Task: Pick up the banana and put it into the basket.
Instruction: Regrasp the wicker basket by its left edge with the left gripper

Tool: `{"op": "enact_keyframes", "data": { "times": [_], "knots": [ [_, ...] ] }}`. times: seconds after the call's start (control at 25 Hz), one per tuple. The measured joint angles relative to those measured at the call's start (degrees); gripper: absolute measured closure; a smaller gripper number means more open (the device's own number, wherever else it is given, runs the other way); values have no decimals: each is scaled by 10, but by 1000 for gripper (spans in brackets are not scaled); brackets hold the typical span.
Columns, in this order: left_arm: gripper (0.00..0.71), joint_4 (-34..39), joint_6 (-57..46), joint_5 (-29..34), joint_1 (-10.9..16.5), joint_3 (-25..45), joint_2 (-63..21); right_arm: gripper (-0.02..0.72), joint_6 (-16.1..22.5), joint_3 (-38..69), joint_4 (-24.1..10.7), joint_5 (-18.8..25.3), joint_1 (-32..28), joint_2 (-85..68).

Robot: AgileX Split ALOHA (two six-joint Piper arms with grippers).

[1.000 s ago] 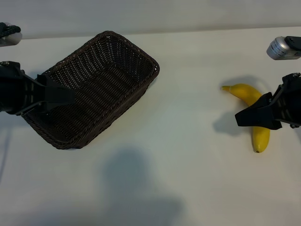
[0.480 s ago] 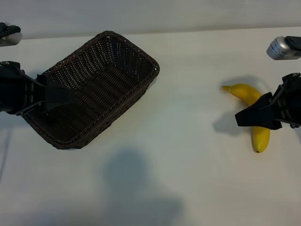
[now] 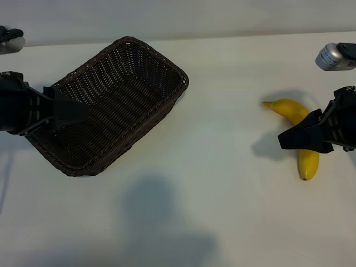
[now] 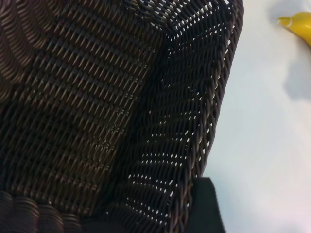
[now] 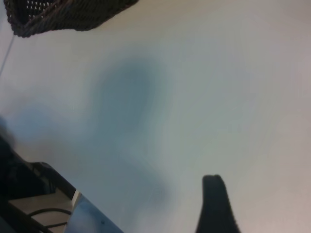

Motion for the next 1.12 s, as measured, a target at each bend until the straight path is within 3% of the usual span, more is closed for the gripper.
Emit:
{"op": "enact_keyframes", "data": {
  "times": [0.12,0.4,0.6,1.12],
  "knots": [
    [151,24,-73,-1,0,0,0,229,0,0,0,0,0,0],
    [151,240,-344,-2,0,0,0,230,0,0,0,0,0,0],
    [151,326,-475,3,0,0,4,230,0,0,0,0,0,0],
    [151,350,-595,11,0,-31,131,231,1,0,0,-3,0,0]
  ]
}}
